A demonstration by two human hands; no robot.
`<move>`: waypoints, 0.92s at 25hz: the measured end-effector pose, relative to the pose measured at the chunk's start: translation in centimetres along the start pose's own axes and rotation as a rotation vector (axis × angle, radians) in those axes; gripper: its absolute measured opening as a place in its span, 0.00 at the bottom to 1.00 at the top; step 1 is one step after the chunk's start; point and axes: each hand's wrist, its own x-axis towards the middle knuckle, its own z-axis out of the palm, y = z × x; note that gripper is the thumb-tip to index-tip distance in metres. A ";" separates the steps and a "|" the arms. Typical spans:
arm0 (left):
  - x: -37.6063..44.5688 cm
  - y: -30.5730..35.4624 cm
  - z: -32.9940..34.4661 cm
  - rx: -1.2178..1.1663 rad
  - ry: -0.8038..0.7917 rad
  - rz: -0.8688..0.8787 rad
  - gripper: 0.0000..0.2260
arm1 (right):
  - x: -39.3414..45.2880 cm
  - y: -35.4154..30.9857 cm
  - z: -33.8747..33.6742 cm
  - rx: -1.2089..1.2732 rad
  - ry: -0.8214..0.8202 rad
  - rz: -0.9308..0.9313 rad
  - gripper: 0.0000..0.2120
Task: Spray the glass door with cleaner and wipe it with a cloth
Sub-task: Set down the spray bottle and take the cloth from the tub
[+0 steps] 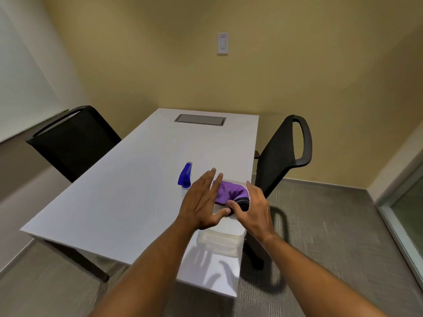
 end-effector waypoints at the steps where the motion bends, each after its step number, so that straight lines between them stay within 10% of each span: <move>1: 0.7 0.3 0.7 -0.014 -0.027 0.006 0.42 | 0.5 0.9 -0.1 -0.030 -0.025 0.008 0.39; 23: 16.1 -4.3 10.7 -0.070 -0.403 -0.038 0.18 | 14.8 7.8 7.0 -0.599 -0.503 0.208 0.04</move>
